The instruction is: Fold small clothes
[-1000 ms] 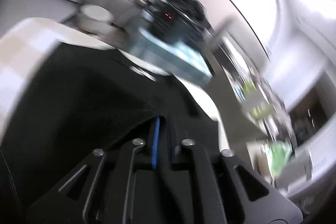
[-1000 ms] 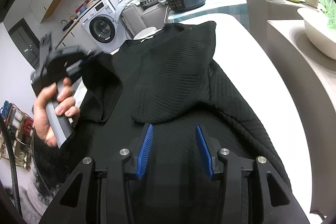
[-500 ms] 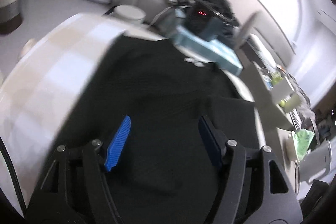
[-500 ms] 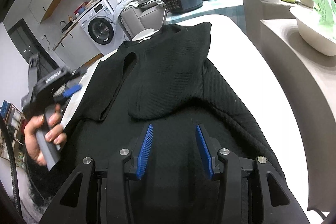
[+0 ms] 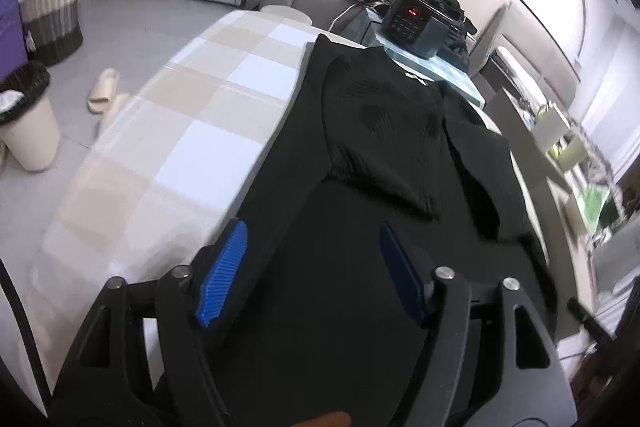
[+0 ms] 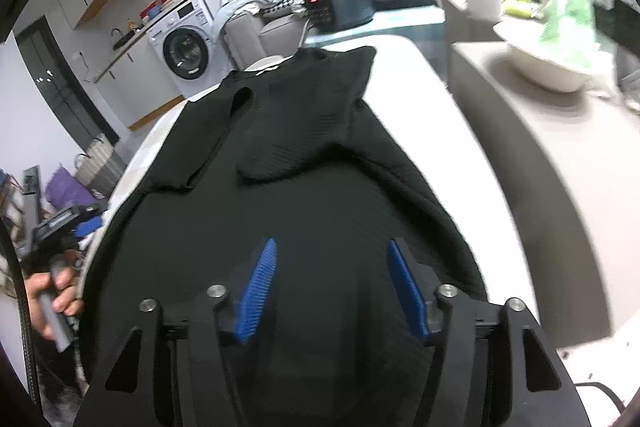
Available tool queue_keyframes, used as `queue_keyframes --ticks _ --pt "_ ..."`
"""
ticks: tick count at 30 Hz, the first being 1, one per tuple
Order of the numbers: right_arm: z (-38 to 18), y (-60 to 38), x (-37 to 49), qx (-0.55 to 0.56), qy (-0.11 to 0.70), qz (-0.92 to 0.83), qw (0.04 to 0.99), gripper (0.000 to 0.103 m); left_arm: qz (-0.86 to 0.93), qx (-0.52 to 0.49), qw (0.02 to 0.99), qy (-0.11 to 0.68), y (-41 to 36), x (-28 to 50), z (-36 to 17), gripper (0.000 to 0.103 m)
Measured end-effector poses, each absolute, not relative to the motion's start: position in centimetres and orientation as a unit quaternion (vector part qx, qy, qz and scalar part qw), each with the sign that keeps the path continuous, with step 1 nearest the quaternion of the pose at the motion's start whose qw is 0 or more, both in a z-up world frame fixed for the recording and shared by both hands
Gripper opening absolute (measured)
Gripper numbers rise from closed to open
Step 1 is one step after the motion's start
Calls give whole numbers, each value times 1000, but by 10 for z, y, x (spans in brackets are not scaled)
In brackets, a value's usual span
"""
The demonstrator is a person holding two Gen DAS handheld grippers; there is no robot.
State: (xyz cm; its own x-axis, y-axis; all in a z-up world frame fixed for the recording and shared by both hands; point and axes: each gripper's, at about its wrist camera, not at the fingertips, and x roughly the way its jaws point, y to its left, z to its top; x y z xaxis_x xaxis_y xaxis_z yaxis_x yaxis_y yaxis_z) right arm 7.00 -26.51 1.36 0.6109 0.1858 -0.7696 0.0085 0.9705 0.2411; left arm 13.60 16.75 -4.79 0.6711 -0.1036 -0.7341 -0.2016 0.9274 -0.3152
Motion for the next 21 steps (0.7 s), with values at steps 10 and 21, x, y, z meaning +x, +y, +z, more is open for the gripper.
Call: queue_keyframes --ticks 10,21 --pt "18 -279 -4 79 430 13 899 91 30 -173 896 407 167 31 -39 102" --pt "-7 -310 -58 86 463 -13 882 92 45 -150 894 421 181 -15 -60 102"
